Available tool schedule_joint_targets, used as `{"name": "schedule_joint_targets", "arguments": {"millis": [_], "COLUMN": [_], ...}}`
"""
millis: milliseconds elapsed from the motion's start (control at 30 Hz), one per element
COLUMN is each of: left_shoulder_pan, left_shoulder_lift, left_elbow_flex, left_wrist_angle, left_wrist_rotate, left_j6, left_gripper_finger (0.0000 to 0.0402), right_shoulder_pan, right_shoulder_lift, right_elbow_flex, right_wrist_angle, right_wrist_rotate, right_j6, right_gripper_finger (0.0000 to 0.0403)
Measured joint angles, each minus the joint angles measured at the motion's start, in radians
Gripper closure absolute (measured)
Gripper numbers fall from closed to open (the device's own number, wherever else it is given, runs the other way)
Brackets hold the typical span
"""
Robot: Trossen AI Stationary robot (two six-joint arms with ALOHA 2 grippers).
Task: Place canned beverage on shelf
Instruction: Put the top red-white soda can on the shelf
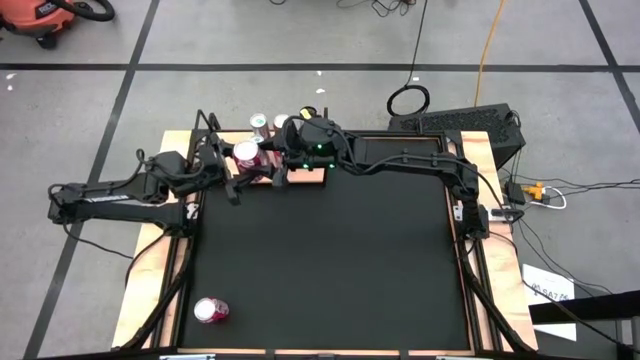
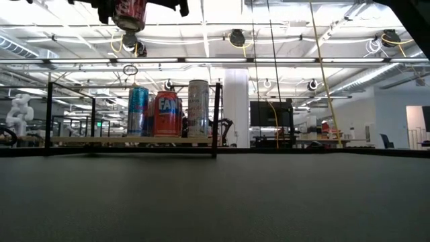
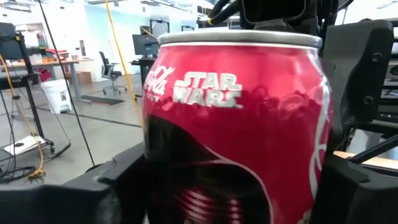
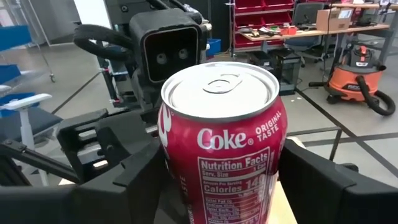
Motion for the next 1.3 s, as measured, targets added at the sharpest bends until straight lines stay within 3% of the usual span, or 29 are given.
{"name": "schedule_joint_targets", "arguments": {"millis": [67, 133, 333, 633, 833, 1067, 1300], "left_shoulder_pan": [0.0, 0.0, 0.0, 0.0, 0.0, 0.001, 0.0], "left_shoulder_lift": [-0.008, -0.007, -0.019, -0.117, -0.078, -0.004, -0.021], "left_elbow_flex": [0.006, 0.027, 0.047, 0.174, 0.237, 0.246, 0.256], "left_wrist_angle": [-0.039, -0.08, -0.176, -0.434, -0.457, -0.424, -0.434], "left_wrist_rotate": [-0.002, -0.002, -0.005, -0.04, -0.023, 0.017, 0.066], "left_j6": [-0.002, -0.002, -0.019, -0.027, -0.023, -0.118, -0.132], "left_gripper_finger": [0.0036, 0.0018, 0.0043, 0.0026, 0.0007, 0.0003, 0.0002], "right_shoulder_pan": [-0.001, -0.002, -0.002, -0.007, -0.007, -0.007, -0.005], "right_shoulder_lift": [0.0, -0.001, -0.004, -0.036, -0.036, -0.038, -0.037], "right_elbow_flex": [0.0, 0.001, 0.001, 0.003, 0.003, 0.002, 0.002], "right_wrist_angle": [0.001, 0.012, 0.019, -0.128, -0.165, -0.18, -0.15], "right_wrist_rotate": [0.004, 0.004, 0.004, -0.005, -0.086, -0.078, -0.042], "right_j6": [-0.003, -0.005, -0.019, -0.095, -0.111, -0.129, -0.11], "right_gripper_finger": [0.0143, 0.0143, 0.0144, 0.0145, 0.0145, 0.0145, 0.0145]}}
